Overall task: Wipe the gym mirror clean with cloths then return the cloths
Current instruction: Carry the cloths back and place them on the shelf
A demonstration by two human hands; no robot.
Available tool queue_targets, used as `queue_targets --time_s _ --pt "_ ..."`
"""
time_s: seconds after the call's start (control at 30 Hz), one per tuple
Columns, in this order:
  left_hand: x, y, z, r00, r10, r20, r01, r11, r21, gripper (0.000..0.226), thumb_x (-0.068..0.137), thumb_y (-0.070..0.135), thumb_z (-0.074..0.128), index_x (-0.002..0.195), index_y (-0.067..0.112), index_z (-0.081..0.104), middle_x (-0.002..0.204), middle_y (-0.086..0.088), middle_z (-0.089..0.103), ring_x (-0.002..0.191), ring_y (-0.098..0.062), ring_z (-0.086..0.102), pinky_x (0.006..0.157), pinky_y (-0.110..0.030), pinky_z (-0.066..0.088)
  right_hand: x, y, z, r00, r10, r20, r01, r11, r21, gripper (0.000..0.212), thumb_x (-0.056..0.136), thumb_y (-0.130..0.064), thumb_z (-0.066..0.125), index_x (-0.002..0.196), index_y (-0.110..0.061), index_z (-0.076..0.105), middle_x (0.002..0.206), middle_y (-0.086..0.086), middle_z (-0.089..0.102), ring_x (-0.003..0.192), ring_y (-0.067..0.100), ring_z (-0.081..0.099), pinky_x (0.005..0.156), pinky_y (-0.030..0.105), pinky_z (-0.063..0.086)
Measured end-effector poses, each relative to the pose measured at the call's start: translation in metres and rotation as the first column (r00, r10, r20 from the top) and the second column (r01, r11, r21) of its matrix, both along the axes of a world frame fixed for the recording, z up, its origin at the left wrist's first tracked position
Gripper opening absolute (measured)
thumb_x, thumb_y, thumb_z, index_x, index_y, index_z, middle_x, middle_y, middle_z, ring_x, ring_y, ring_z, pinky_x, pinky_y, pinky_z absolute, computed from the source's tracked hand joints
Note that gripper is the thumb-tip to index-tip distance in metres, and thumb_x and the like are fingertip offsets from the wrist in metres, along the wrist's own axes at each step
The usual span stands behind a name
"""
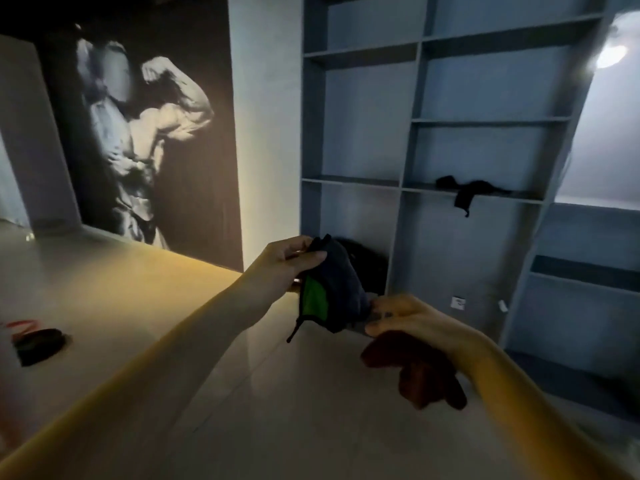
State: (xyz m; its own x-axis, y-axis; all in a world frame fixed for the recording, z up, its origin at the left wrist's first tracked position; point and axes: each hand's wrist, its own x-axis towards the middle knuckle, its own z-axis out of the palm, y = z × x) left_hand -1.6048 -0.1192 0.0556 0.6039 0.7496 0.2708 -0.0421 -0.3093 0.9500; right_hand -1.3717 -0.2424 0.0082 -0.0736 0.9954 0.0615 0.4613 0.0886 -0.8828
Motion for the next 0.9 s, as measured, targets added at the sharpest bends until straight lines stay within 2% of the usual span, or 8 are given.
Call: queue_targets --time_s 0.2,0.3,0.4,0.5,0.57,0.63,0.73,0.9 --pt "0.095 0.031 -0.011 0.984 -0.164 0.075 0.172 0.977 -0.128 0.020 0.098 0.024 0.069 0.116 0.017 0.075 0.108 -0.004 0.080 0.096 -0.020 0.077 0.079 -0.032 0.064 0.050 -0.004 -0.015 0.908 -0.312 -0.278 0.325 0.946 0.000 0.017 0.090 -0.027 0.075 0.106 -0.026 0.082 0.108 0.012 0.079 0.100 0.025 0.076 0.081 0.027 0.060" --pt "0.142 0.055 -0.026 0.992 -0.116 0.047 0.121 0.982 -0.146 0.007 0.100 0.015 0.069 0.105 0.018 0.073 0.087 0.004 0.080 0.073 -0.007 0.076 0.057 -0.022 0.059 0.077 -0.013 -0.004 0.889 -0.359 -0.283 0.373 0.928 -0.004 0.025 0.088 -0.034 0.078 0.108 -0.020 0.081 0.110 0.015 0.078 0.102 0.028 0.076 0.082 0.028 0.060" --pt "0.191 0.070 -0.044 0.985 -0.158 -0.065 0.148 0.980 -0.136 0.015 0.101 0.010 0.067 0.116 0.011 0.066 0.105 -0.010 0.074 0.076 -0.018 0.073 0.054 -0.025 0.058 0.096 -0.014 0.008 0.862 -0.469 -0.191 0.477 0.879 -0.004 0.036 0.092 -0.044 0.075 0.116 -0.017 0.078 0.111 0.012 0.078 0.106 0.030 0.074 0.094 0.039 0.060" --pt "0.234 0.081 -0.055 0.960 -0.239 -0.145 0.241 0.971 -0.006 0.028 0.099 0.011 0.071 0.124 0.008 0.059 0.116 -0.015 0.064 0.089 -0.027 0.067 0.061 -0.022 0.056 0.110 -0.007 0.018 0.773 -0.616 -0.154 0.624 0.781 0.007 0.048 0.082 -0.056 0.075 0.113 -0.020 0.076 0.105 0.007 0.079 0.100 0.026 0.076 0.087 0.038 0.062" --pt "0.252 0.087 -0.052 0.965 -0.244 -0.095 0.257 0.953 0.163 0.030 0.092 0.018 0.081 0.114 0.012 0.062 0.106 -0.005 0.066 0.090 -0.017 0.065 0.065 -0.012 0.050 0.120 -0.002 0.023 0.704 -0.694 -0.153 0.703 0.711 0.011 0.053 0.075 -0.060 0.075 0.108 -0.019 0.077 0.099 0.006 0.079 0.094 0.025 0.076 0.080 0.034 0.063" --pt "0.268 0.090 -0.047 0.920 -0.392 -0.031 0.386 0.887 0.252 0.021 0.088 0.022 0.084 0.101 0.016 0.069 0.092 0.005 0.070 0.085 -0.006 0.067 0.071 -0.014 0.050 0.132 0.000 0.025 0.643 -0.755 -0.125 0.762 0.647 0.009 0.050 0.078 -0.060 0.074 0.104 -0.017 0.078 0.095 0.007 0.079 0.092 0.028 0.077 0.081 0.036 0.063" --pt "0.293 0.081 -0.045 0.691 -0.710 -0.136 0.714 0.643 0.276 0.015 0.089 0.028 0.080 0.100 0.019 0.074 0.094 0.003 0.076 0.092 -0.015 0.074 0.084 -0.027 0.058 0.150 -0.001 0.022 0.564 -0.818 -0.114 0.820 0.571 -0.032 0.043 0.086 -0.058 0.072 0.099 -0.017 0.078 0.091 0.007 0.080 0.086 0.025 0.078 0.076 0.033 0.062" --pt "0.363 0.064 -0.052 0.563 -0.806 -0.184 0.808 0.489 0.329 0.025 0.090 0.021 0.080 0.113 0.015 0.071 0.104 0.008 0.075 0.097 -0.012 0.074 0.089 -0.027 0.059 0.202 -0.019 0.019 0.523 -0.838 -0.159 0.844 0.535 -0.042 0.055 0.074 -0.062 0.078 0.103 -0.015 0.078 0.094 0.008 0.080 0.082 0.019 0.077 0.072 0.024 0.059"
